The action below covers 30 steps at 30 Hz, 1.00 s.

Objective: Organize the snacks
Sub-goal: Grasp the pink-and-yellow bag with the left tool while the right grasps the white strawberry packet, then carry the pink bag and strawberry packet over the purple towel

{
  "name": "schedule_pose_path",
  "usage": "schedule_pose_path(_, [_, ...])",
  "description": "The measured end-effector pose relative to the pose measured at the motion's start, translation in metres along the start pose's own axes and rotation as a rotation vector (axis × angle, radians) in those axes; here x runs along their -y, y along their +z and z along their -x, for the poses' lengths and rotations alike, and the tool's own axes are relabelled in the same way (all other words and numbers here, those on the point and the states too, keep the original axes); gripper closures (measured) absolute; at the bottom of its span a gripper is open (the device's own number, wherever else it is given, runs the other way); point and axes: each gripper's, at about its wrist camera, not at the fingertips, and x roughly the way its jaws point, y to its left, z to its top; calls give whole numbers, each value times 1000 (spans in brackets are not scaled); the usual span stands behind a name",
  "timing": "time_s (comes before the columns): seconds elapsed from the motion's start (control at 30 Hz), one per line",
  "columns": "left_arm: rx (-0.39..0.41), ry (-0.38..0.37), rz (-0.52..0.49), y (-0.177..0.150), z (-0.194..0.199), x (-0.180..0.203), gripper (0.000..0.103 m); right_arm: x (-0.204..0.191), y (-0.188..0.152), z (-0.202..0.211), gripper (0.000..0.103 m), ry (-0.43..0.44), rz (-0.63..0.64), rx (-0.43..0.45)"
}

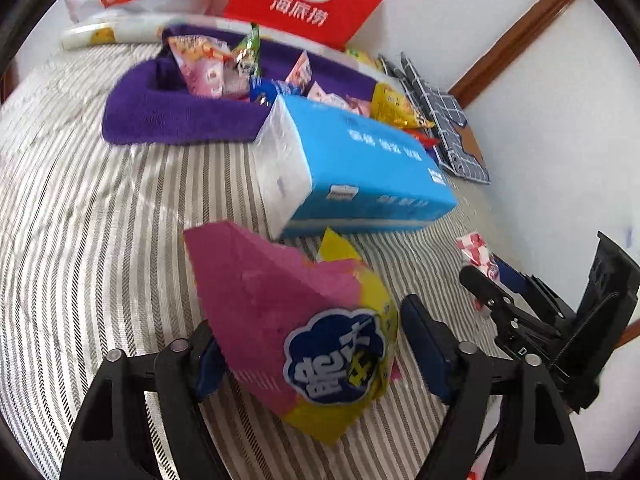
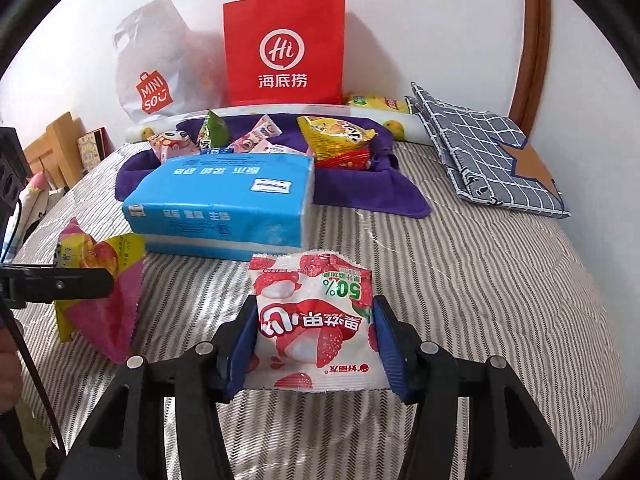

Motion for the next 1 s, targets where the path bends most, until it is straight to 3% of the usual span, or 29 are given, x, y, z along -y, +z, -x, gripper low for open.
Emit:
schedule_pose_path(0.07, [5,15,-12,1,-1,1,48,3,0,-2,50,-2,-3,0])
schedule_pose_path(0.13, [6,14,-7,0,1,0,49,5,1,-4,50,-5,-3,2])
schedule_pose_path(0.47, [-2,5,2,2,-4,-7,49,19,8,-25,50,-8,-53,8])
schedule_pose_path(0.83, [30,5,-8,0,-6,-6,49,26,7,-41,50,-6,-75,-80])
schedule_pose_path(1.0, [20,-25,-1,2,-6,-10,51,37,6,-39,50,25,-130,-68])
